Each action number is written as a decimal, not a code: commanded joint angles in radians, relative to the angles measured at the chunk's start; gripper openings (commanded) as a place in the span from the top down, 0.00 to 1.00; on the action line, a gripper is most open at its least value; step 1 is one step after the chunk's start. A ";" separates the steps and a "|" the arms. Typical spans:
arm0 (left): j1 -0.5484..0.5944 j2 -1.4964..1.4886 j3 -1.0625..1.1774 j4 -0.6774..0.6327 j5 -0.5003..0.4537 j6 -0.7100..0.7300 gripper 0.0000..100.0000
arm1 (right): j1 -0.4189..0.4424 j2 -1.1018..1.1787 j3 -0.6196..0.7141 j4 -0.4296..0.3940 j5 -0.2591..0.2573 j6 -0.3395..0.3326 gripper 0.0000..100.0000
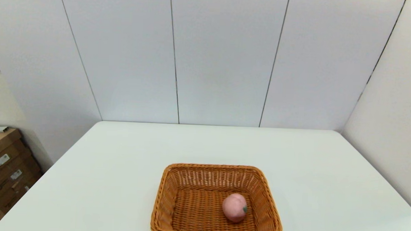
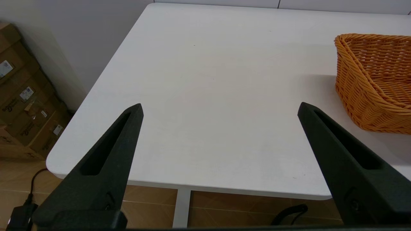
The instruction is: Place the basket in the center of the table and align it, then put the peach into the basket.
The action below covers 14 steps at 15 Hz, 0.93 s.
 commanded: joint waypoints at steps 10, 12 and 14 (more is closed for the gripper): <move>0.000 0.000 0.000 0.001 0.001 -0.001 0.00 | 0.002 -0.412 0.269 -0.329 -0.187 -0.012 0.00; 0.000 0.000 0.000 0.001 0.001 -0.001 0.00 | 0.002 -0.417 0.341 -0.504 -0.279 -0.014 0.00; 0.000 0.000 0.000 0.001 0.001 -0.001 0.00 | 0.002 -0.417 0.442 -0.718 -0.406 -0.018 0.00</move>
